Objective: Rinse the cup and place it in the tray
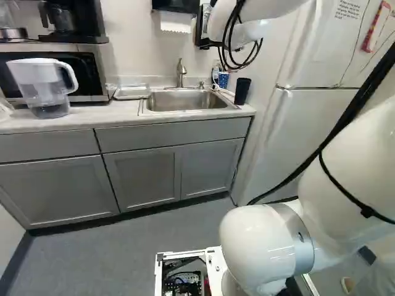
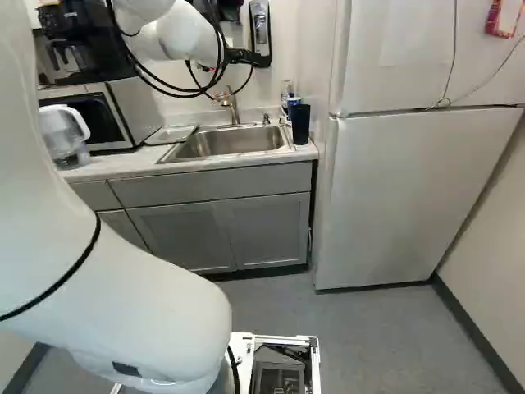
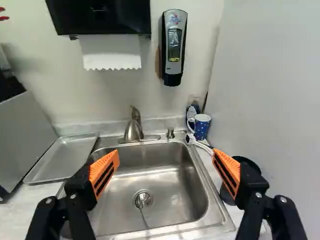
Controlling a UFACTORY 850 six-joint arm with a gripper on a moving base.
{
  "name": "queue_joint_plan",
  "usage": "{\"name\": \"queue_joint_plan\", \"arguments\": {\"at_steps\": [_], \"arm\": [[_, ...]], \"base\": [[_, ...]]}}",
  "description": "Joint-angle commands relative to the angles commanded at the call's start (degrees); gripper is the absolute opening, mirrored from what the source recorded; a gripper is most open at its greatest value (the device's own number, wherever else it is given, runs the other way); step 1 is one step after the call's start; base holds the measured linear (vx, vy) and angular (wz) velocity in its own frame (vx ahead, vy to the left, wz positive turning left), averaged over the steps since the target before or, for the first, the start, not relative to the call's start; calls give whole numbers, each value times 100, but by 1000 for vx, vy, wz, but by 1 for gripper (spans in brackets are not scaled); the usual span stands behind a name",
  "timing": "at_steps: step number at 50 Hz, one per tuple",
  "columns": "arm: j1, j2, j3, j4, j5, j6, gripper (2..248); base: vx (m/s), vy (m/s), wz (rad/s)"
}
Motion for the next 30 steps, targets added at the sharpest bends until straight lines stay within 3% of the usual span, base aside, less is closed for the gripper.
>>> {"name": "queue_joint_plan", "arguments": {"at_steps": [30], "arm": [[0,0,0,0,0,0,247]], "base": [[126,51,-40]]}}
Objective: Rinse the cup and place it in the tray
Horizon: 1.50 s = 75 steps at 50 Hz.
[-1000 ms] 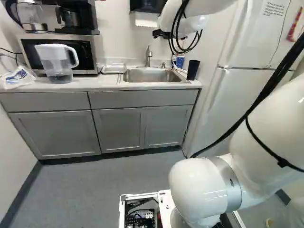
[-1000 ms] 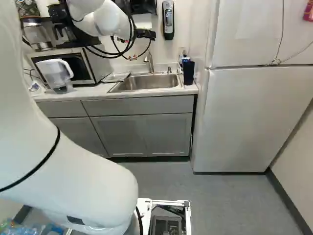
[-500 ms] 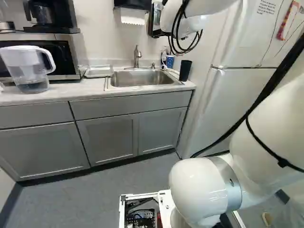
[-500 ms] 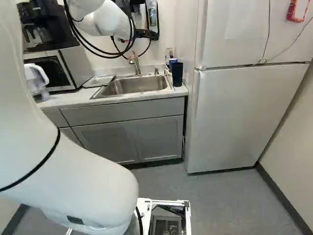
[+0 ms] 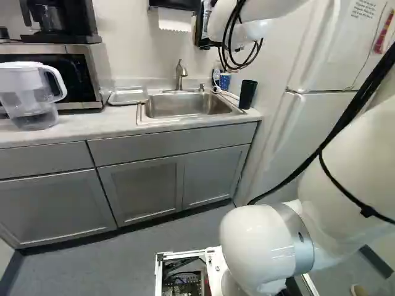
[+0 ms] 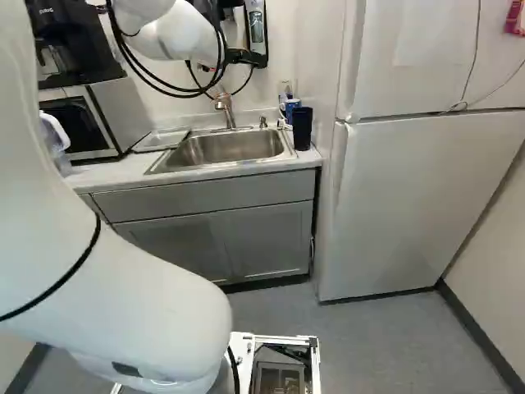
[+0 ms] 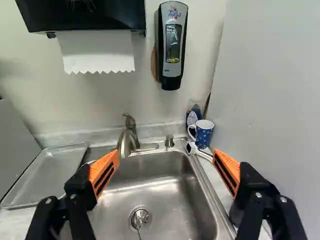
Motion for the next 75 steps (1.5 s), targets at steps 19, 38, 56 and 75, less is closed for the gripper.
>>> {"name": "queue_joint_plan", "arguments": {"at_steps": [19,38,56,75], "arm": [[0,0,0,0,0,0,247],[0,0,0,0,0,0,247],[0,0,0,0,0,0,247],[0,0,0,0,0,0,247]], "base": [[134,67,-19],[130,65,-18],[111,61,-25],[3,3,1]]}}
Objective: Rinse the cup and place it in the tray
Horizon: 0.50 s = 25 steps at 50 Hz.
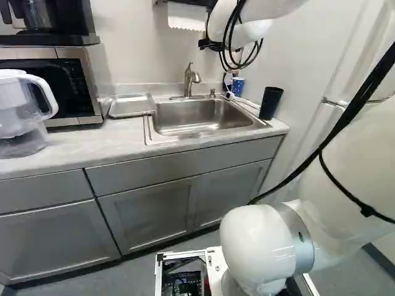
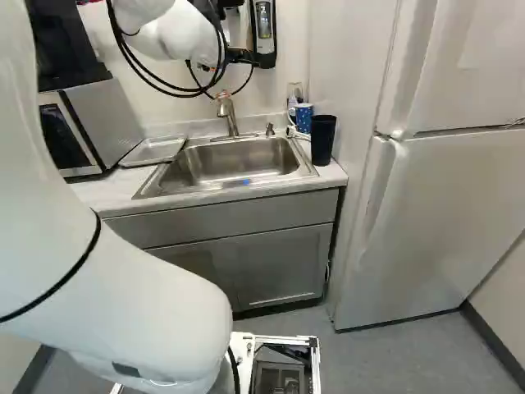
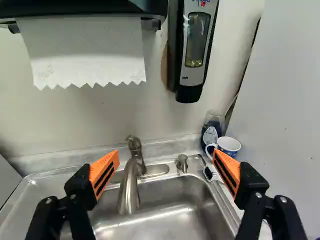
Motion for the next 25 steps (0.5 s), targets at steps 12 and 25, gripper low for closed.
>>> {"name": "queue_joint_plan", "arguments": {"at_steps": [12,25], "arm": [[11,-64,-58,0,0,0,247],[67,-240,-220,0,-32,0,247]], "base": [[0,0,0],[0,0,0]]}}
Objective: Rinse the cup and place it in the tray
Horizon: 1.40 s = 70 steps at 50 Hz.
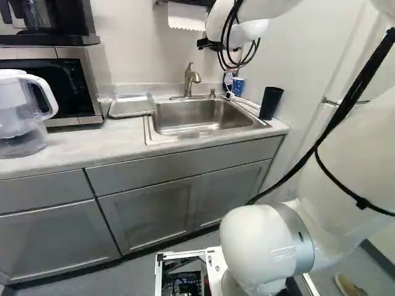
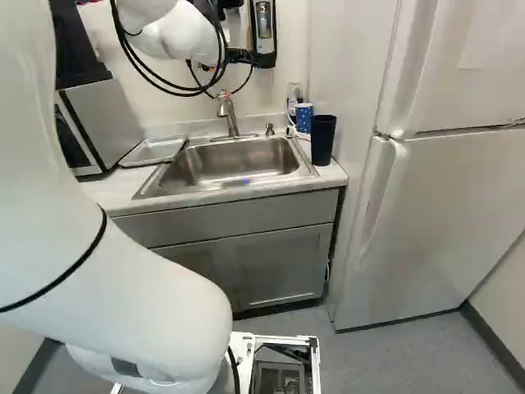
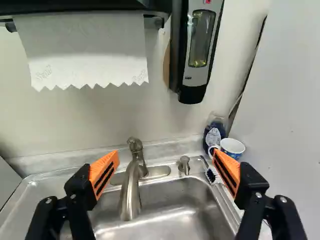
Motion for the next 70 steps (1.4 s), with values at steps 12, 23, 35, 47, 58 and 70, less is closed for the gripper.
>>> {"name": "queue_joint_plan", "arguments": {"at_steps": [12,23,35,47,58,70], "arm": [[85,-175,-164,18,-125,0,247],[163,-338,-319,67,-279,0,247],[227,-532,-507,132,-455,0,247],[268,-728,-700,202,-633,0,247],[285,-905,-878,267,-797,0,247],[278,-1095,-1071,338,-975,0,247]], "base": [[0,0,0],[0,0,0],[0,0,0],[0,0,0],[0,0,0],[0,0,0]]}}
